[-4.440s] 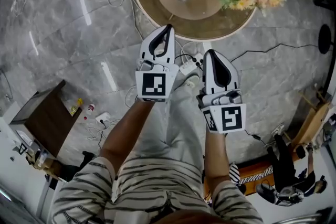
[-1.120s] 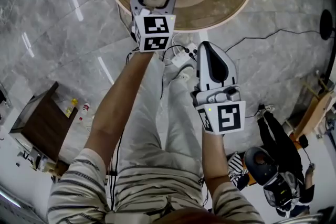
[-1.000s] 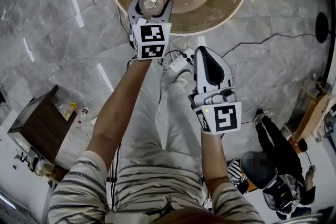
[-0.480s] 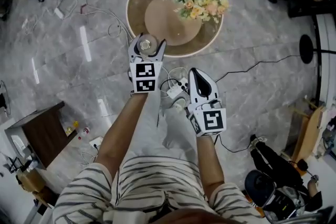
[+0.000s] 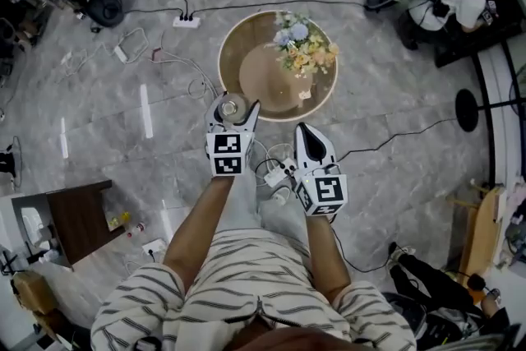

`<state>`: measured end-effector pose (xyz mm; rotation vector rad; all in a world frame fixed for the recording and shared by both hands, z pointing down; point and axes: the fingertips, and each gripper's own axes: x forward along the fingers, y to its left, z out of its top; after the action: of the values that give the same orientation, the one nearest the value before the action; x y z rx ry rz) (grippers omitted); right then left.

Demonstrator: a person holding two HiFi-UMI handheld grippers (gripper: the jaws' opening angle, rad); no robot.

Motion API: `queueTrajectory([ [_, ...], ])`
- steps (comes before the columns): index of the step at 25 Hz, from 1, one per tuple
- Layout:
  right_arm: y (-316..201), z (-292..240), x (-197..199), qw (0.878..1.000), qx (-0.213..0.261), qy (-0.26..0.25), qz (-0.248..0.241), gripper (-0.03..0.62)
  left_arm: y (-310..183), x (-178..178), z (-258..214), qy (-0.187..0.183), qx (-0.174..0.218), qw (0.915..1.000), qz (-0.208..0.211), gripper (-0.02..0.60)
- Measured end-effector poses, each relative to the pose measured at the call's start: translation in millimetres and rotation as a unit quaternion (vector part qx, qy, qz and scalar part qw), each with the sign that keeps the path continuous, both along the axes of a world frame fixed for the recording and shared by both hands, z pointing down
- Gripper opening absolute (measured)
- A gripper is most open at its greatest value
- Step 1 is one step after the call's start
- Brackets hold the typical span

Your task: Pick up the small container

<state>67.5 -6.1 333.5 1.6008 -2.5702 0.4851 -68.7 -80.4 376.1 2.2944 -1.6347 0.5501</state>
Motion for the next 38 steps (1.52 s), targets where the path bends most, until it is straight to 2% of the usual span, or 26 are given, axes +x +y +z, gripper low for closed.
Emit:
queueTrajectory([
  [6,5,-47,2,1.0,0.026,-0.002,-0.009,0.011,20,14,-60,0.006,0.026,0.9994,0.019,0.33],
  [13,6,-85,0,0.998,0.056,0.003,-0.011,0.01,37,10,-107,0.008,0.066,0.9973,0.033,0.331],
  [28,-5,-127,-19,0.994,0.099,0.014,-0.043,0.009,52,-3,-148,0.017,0.105,0.9939,0.028,0.331],
  [38,-4,-133,-41,0.991,0.116,0.012,-0.061,0.009,58,-17,-151,0.013,0.118,0.9927,0.019,0.331],
])
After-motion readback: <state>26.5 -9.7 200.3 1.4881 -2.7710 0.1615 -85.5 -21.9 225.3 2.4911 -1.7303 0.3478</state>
